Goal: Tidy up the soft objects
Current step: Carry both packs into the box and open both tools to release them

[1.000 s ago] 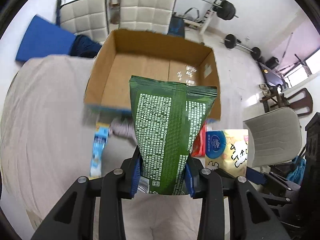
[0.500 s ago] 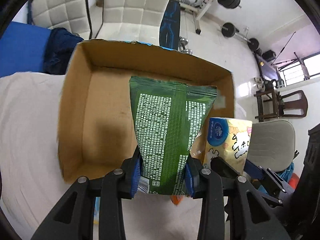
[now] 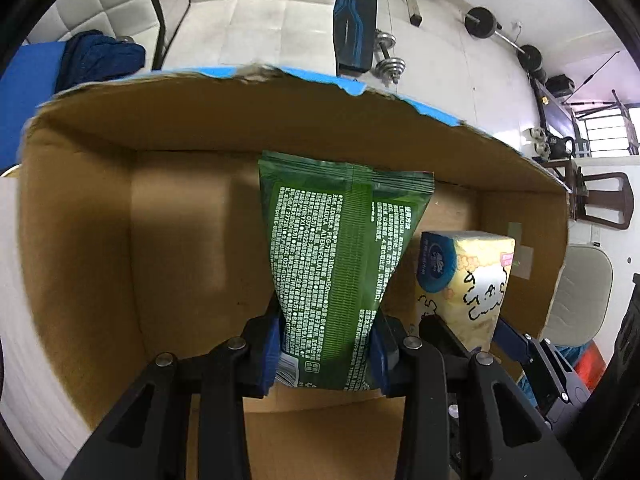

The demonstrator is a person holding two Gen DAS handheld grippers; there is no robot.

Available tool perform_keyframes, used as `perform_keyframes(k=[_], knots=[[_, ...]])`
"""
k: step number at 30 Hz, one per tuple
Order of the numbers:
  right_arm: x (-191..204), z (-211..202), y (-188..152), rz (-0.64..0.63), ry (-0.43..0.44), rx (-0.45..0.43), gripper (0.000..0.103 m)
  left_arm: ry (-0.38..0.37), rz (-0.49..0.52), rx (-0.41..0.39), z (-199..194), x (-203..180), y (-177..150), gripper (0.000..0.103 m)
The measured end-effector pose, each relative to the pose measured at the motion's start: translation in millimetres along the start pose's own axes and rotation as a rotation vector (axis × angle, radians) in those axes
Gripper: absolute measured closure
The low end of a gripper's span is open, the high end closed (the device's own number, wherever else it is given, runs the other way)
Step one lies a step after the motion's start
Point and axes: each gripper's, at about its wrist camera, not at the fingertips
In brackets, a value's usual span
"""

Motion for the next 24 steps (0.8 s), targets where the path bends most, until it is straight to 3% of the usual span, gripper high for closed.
perform_keyframes(k=[7,12,14,16,18,20,24], knots=[[-1,19,9,-0.005,0.021,0.043,0.035,0.014,0.002,0.064,15,0,-2,0.065],[-4,14,6,-0.006,0.017,0.046,0.027,0.092,0.078,0.001,-2,-5,-15,0.041],[-8,12,2,0.003,0.018,0.050,0.027,0.102,0.088,-0.019,-11,-4,-22,0.039],[-10,10,-4,-0.003,0.003,0.056,0.026,0.101,0.089,-0.041,-22,-2,-34,0.032],[-10,6,-9,-0.015,-0.009,0.059,0.012,0.111,0.088,-0.071,-31,2,-47,0.014],[-8,-1,-18,-0.024,0.001,0.054,0.002,0.122,0.089,-0.104,-38,10,-59,0.008],[-2,-16,-39,-0.050,0.002,0.037,0.000,0.173,0.117,-0.171,-58,15,-95,0.003]])
Point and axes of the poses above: each gripper's, at about its wrist camera, not at the fingertips, and z roughly the way its jaws point, x to its left, y to its top, and after that the axes turned 3 degrees about -x, right-handed
